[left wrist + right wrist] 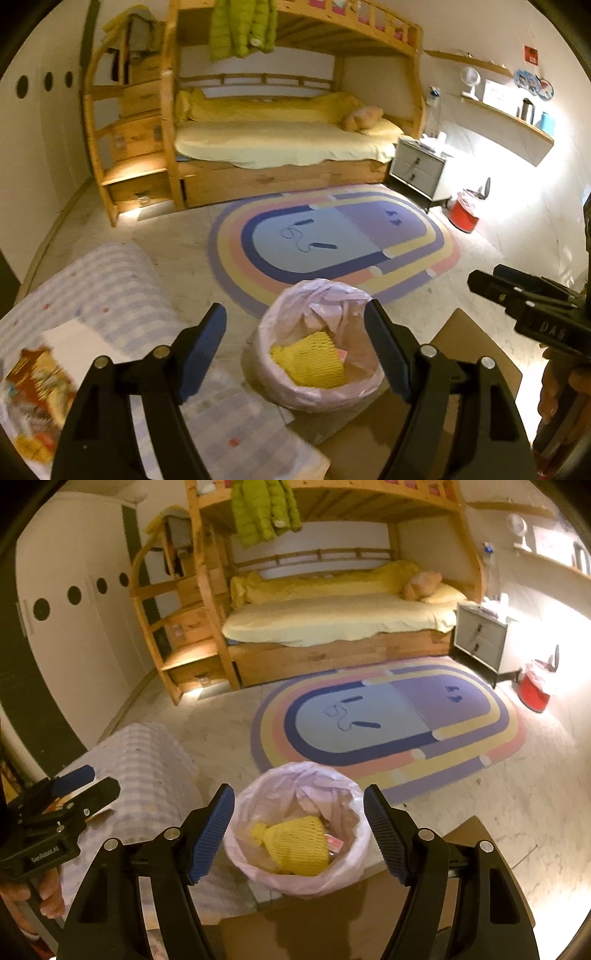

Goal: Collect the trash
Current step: 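Return both tools to the table and grasp a clear plastic wrapper with the right gripper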

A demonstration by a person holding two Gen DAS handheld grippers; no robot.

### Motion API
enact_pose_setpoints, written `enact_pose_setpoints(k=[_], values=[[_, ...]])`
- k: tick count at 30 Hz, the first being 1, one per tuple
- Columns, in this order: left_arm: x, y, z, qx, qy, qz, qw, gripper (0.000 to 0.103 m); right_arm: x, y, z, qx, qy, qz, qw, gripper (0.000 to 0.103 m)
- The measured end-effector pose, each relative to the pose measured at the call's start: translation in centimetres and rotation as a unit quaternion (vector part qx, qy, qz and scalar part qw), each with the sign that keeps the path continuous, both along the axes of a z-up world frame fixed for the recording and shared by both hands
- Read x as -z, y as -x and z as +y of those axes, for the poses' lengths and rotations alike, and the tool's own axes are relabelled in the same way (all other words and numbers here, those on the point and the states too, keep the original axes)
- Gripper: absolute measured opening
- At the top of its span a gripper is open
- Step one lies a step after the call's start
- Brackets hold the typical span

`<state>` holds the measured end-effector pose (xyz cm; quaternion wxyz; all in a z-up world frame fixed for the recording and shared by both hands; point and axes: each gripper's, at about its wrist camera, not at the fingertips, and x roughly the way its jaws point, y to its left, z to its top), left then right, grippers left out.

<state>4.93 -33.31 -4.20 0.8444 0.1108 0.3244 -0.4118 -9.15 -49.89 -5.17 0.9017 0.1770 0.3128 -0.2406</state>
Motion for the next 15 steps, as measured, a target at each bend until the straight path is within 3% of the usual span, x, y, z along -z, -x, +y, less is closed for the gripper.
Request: enact_pose_setpoints(k=[7, 15], values=[[-3.0, 1.2, 7.0, -0.059, 0.020, -0.028, 0.9977, 0.075, -2.7, -0.4, 4.6, -0.043, 0.015, -0.023, 0.999, 0.073], [-4.7, 2.0, 15.7, -0.124, 0.023, -0.040, 0.9911, 0.075, -3.5, -3.0, 11.3, -0.126, 0.017, -0.028, 0.992, 0.073]])
